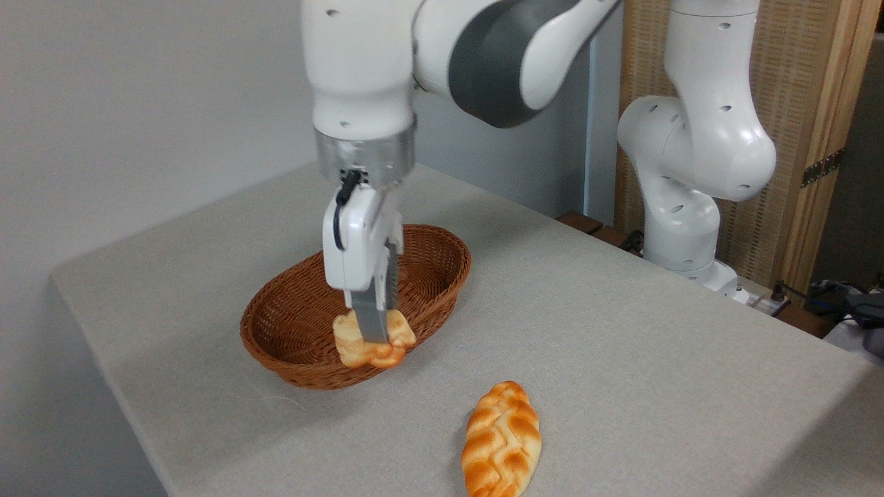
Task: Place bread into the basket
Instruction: 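Lift the round bun and carry it over into the basket, then open the gripper to release the bun inside the basket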
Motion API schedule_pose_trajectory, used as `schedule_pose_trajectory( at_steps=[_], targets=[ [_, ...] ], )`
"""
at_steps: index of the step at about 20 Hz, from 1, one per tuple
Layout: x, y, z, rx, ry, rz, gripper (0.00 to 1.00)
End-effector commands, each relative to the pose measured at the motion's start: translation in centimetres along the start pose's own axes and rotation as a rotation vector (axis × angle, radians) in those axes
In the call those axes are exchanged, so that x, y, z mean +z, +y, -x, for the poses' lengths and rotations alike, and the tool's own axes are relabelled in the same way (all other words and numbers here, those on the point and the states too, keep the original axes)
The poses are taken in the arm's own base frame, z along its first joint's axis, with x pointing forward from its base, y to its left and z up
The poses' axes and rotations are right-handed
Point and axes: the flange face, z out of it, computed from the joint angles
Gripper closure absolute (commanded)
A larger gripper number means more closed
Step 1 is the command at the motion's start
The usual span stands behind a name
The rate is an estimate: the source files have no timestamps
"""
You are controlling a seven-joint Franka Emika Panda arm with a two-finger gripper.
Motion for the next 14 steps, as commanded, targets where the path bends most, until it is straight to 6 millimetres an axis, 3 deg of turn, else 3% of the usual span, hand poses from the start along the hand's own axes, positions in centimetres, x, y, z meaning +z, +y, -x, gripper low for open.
schedule_pose_trajectory(
  at_steps=[1, 6, 11, 14],
  targets=[
    [-0.3, 0.1, -4.1, -0.138, 0.014, 0.012, 0.65],
    [0.2, 0.3, -8.6, -0.286, 0.012, 0.013, 0.65],
    [0.9, 0.5, -11.3, -0.397, 0.007, 0.022, 0.60],
    [1.7, 0.8, -13.3, -0.528, -0.007, 0.032, 0.49]
  ],
)
